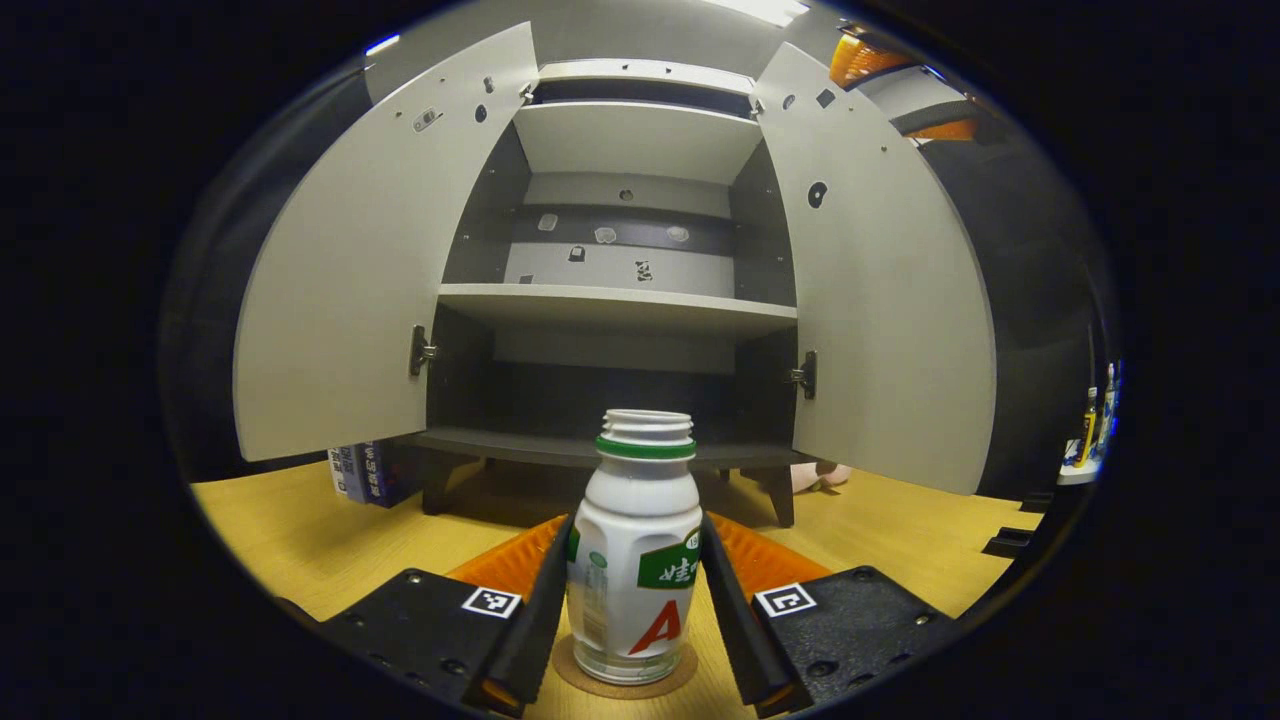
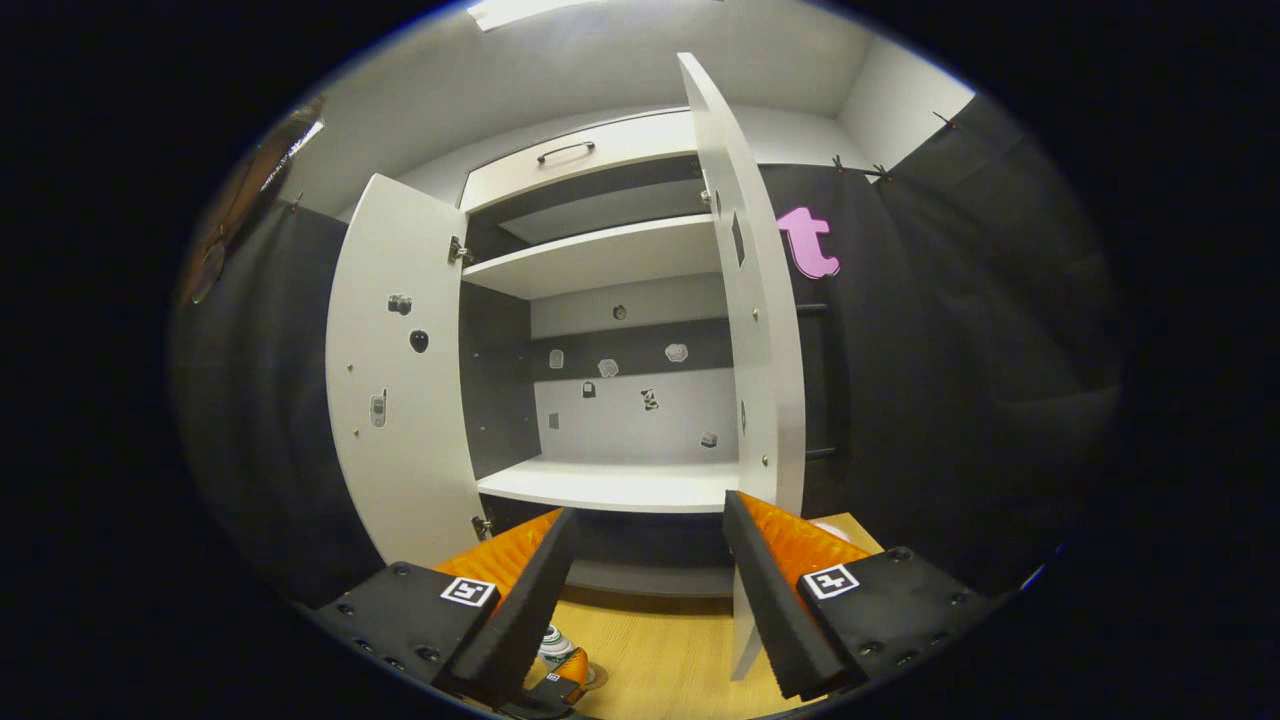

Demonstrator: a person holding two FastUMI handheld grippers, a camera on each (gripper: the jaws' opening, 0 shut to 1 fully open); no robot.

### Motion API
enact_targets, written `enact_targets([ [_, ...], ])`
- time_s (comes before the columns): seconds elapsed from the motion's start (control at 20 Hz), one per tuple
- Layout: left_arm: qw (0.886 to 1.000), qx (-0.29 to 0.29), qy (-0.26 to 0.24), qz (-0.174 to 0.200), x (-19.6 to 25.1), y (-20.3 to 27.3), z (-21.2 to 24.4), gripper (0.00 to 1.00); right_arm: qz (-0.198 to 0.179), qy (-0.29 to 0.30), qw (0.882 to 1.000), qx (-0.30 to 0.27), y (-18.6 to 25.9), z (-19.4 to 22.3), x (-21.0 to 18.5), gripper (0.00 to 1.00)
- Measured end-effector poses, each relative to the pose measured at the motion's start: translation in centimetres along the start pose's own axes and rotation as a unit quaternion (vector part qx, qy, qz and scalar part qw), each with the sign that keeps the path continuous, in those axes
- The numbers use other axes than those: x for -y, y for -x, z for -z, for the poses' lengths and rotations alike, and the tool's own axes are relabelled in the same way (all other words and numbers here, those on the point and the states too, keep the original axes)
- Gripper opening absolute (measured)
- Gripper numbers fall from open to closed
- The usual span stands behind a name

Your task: Grasp the bottle in the cabinet with the left hand and place it on the coaster, then close the right door with the right hand and the left door with the left hand.

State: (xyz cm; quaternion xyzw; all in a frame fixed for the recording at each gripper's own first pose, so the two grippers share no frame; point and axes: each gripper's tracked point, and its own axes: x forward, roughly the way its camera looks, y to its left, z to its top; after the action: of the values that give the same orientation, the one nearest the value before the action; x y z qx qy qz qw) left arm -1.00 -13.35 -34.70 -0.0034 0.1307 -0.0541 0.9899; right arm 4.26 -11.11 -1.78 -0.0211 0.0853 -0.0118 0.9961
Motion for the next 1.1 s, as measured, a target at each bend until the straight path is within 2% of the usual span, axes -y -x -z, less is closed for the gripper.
enact_targets([
  [0.2,1.000,0.003,0.003,0.010,-0.1,0.2,-1.0,0.80,-0.003,-0.003,1.000,-0.001,0.0,0.1,-0.1,0.95],
  [0.25,1.000,0.002,0.004,0.008,-0.3,0.1,-1.2,0.81,-0.004,-0.004,1.000,0.000,0.0,0.0,0.0,0.95],
  [0.3,1.000,0.001,0.007,0.006,-0.5,0.2,-1.4,0.89,-0.005,-0.006,1.000,0.000,0.0,0.1,-0.1,0.95],
  [0.45,1.000,-0.005,0.017,-0.009,-1.7,0.1,-2.5,0.92,-0.006,-0.004,1.000,0.006,0.2,-0.3,0.0,0.95],
  [0.8,0.998,0.018,0.060,0.001,-2.4,0.4,-12.2,0.95,-0.020,0.000,1.000,0.023,0.6,-1.0,0.4,0.96],
  [1.1,0.998,0.031,0.051,-0.020,-4.1,-1.0,-21.3,0.95,-0.044,0.002,0.998,0.047,1.7,-3.2,1.2,0.96],
])
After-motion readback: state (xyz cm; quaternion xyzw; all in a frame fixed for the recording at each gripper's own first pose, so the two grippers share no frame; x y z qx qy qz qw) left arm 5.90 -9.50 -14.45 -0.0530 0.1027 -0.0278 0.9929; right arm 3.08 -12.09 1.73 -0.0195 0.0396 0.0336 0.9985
